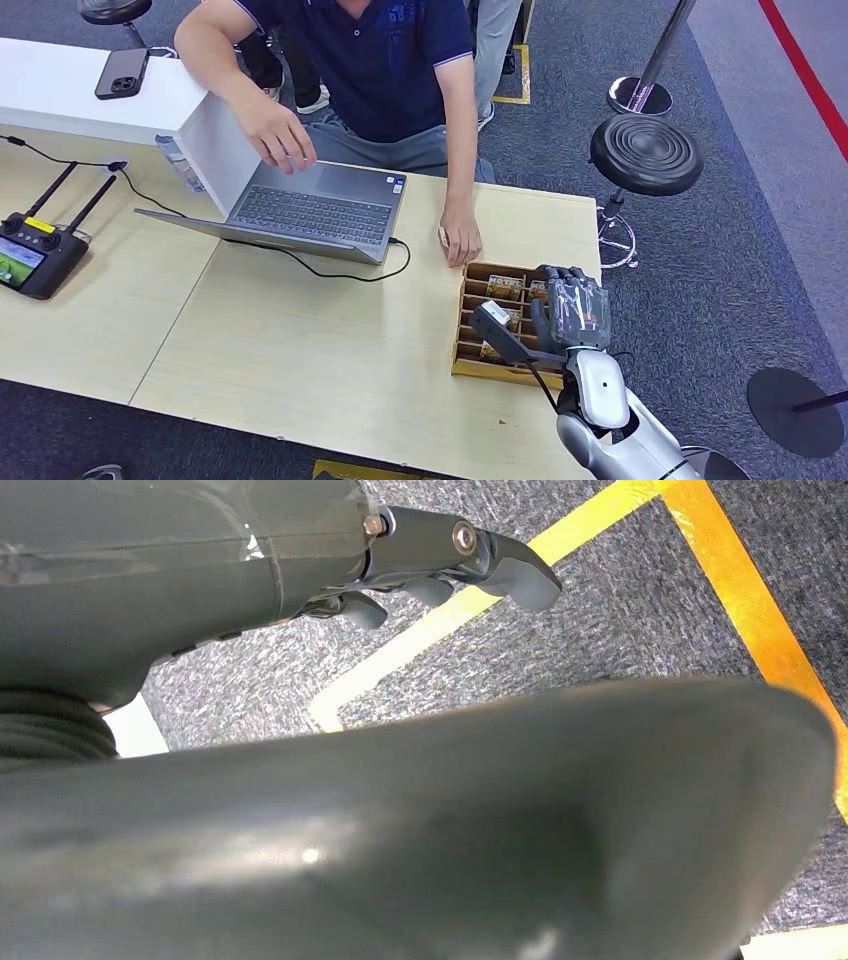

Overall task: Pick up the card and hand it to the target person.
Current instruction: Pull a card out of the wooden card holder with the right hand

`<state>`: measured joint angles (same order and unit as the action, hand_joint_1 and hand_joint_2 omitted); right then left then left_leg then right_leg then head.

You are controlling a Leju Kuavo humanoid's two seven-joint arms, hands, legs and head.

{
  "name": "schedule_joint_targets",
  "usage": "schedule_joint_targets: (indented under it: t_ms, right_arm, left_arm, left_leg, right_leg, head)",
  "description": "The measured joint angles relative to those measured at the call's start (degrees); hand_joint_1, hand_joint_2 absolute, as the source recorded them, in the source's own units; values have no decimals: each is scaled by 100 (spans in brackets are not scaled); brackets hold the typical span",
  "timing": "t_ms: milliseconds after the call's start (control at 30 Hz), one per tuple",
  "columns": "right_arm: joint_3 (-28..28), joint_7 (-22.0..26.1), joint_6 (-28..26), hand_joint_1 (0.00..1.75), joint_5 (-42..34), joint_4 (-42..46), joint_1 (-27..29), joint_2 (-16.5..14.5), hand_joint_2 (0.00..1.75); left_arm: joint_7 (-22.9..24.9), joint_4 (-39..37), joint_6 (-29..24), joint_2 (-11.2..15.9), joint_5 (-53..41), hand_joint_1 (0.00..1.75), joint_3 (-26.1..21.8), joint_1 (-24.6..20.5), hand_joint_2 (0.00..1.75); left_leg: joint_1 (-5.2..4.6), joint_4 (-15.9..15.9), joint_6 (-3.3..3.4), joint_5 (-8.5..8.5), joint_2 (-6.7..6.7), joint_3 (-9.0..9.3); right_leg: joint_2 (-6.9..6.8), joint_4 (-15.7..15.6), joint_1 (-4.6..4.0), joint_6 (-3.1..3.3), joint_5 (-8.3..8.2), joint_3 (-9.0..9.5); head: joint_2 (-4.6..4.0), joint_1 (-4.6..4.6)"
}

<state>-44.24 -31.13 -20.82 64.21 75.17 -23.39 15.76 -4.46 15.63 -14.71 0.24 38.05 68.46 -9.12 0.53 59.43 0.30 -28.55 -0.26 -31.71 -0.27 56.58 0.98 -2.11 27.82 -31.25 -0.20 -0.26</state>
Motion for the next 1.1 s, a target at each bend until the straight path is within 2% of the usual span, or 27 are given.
schedule_joint_targets:
  t_ms: [633,1100]
  right_arm:
    - [-2,66,-167,97,-131,-207,-36,0,175]
    - [145,-130,-224,94,-44,170,-56,75,175]
  left_arm:
    - [16,0,0,-15,-8,0,0,1,0]
    - [16,0,-8,-11,-97,0,-1,8,0]
  left_leg:
    - [0,0,0,0,0,-1]
    - [0,0,0,0,0,0]
  right_leg:
    - [-1,0,0,0,0,0]
    - [0,0,0,0,0,0]
  head:
    - [0,0]
    - [0,0]
